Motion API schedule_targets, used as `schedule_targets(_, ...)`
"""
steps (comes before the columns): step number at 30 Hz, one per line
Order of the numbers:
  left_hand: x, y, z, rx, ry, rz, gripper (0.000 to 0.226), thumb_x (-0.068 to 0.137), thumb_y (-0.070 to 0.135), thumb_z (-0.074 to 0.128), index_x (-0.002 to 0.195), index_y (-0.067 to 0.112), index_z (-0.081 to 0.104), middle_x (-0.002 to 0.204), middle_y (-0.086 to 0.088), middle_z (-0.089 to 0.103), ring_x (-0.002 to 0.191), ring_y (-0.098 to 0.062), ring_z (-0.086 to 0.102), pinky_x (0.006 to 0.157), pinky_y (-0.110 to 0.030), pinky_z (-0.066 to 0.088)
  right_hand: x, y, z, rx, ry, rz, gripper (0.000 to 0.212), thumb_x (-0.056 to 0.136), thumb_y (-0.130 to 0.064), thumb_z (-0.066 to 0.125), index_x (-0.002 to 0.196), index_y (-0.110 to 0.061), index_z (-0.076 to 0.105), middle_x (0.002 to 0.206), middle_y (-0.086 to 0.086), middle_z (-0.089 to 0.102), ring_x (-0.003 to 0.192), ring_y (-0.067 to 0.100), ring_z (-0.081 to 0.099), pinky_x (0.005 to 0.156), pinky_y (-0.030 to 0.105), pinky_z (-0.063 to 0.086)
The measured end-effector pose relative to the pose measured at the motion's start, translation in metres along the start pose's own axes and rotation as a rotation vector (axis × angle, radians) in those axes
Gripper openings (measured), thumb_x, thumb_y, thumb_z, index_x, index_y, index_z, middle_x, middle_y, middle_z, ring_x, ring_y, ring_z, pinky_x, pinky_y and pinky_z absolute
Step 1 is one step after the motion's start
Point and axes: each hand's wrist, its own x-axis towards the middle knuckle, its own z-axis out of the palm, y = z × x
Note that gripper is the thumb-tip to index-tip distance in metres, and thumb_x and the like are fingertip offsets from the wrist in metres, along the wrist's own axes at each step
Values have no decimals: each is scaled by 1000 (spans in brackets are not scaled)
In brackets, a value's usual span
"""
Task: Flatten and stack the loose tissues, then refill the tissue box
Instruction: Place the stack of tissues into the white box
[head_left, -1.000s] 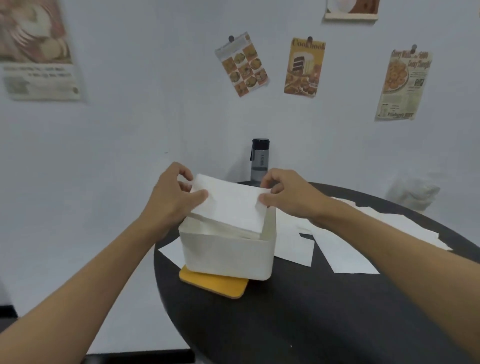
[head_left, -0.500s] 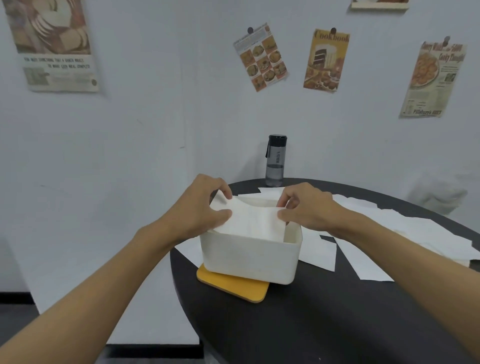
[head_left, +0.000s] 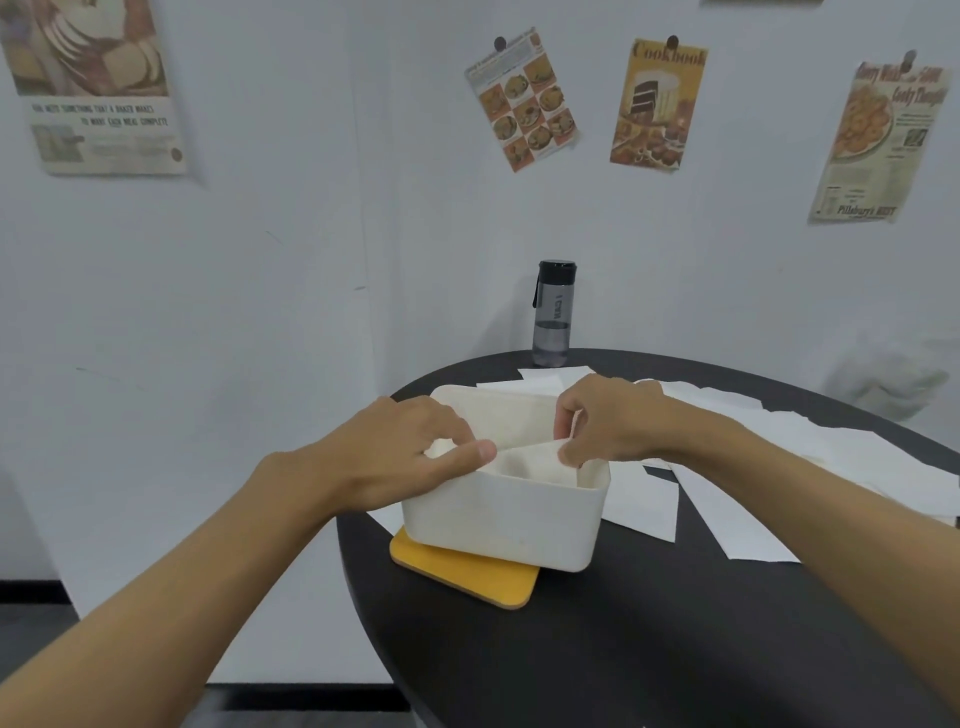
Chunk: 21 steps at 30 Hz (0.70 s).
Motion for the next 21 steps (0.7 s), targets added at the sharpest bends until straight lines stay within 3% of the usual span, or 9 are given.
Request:
schedule_targets(3,2,-5,1,23,-15,13,76,77,90,17,114,45,65,121,27,57,118,3,46,106,-32,39,-2,-3,-6,-108,97,-52,20,91,-51,58,97,-34,66,108,-15,67,107,12,53,101,42,23)
schedule_targets(5,2,-8,2,43,-26,22,81,73,90,12,115,45,65,123,27,58,119,5,44,106,-33,39,-10,-3,-9,-24,85,-154,43,97,-63,37,110,-36,67,121,-12,63,125,13,44,106,42,20)
schedule_targets(8,3,-8,1,70,-39,39,89,69,95,10,118,44,64,124,24,57,121,3,43,105,-35,40,-23,0,-6,32,-92,-233,87,75,-81,6,125,-37,62,141,-13,54,149,13,20,118,43,8)
schedule_targets(10,3,-9,2,73,-57,33,87,68,95,14,116,43,64,124,23,56,122,2,42,105,-34,39,-29,3,-2,-37,-172,-211,89,70,-84,5,129,-43,58,152,-20,40,152,6,-2,121,46,-6)
schedule_targets(12,2,-10,2,45,-67,25,79,67,95,23,110,43,65,120,24,53,121,3,41,105,-34,40,-31,5,0,-54,-228,-202,89,68,-87,10,128,-44,59,154,-21,37,150,2,-11,121,46,-10)
schedule_targets(17,0,-12,4,31,-56,36,73,67,96,34,100,40,66,115,23,52,119,3,42,102,-31,43,-31,7,-1,-75,-268,-210,95,63,-92,12,129,-41,59,156,-20,33,149,2,-17,122,47,-11)
schedule_targets(21,-3,-12,9,21,-13,34,72,65,97,34,103,43,62,123,25,47,120,4,41,103,-31,45,-35,7,-1,-6,-271,-224,77,71,-84,25,125,-41,60,156,-22,32,149,4,-18,123,45,-4)
